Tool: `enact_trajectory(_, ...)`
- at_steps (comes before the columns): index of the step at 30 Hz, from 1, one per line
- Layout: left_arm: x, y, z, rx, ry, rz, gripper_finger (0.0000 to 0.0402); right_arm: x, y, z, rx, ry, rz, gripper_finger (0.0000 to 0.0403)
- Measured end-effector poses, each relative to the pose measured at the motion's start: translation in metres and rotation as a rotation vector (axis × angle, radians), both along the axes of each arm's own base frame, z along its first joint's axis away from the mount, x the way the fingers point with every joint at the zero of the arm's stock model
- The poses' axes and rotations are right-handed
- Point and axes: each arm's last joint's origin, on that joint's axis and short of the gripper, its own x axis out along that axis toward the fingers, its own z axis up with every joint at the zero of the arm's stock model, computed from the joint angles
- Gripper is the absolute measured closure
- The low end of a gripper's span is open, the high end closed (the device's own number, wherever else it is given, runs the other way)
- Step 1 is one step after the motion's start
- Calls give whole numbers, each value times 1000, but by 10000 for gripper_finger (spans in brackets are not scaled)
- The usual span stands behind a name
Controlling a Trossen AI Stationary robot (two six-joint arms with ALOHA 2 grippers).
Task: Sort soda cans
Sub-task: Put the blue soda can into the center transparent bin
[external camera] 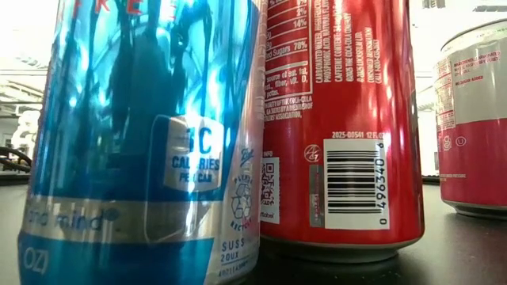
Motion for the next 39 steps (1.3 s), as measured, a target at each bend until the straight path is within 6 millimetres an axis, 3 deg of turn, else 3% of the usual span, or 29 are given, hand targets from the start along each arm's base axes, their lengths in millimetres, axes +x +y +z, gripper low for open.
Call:
enact_trajectory(10, 0, 0, 0, 1, 0, -1, 10, -1, -3, 0, -37, -6, -58, 103)
enact_trajectory(20, 0, 0, 0, 4, -1, -1, 10, -8, -9, -2, -90, 63, -111, 32)
enact_trajectory(30, 0, 0, 0, 5, -6, 2, 10, -3, -4, -1, -46, 14, -89, 23)
enact_trajectory(39, 8, -3, -5, 7, -4, 2, 10, 5, 7, -25, -81, 149, -41, 23)
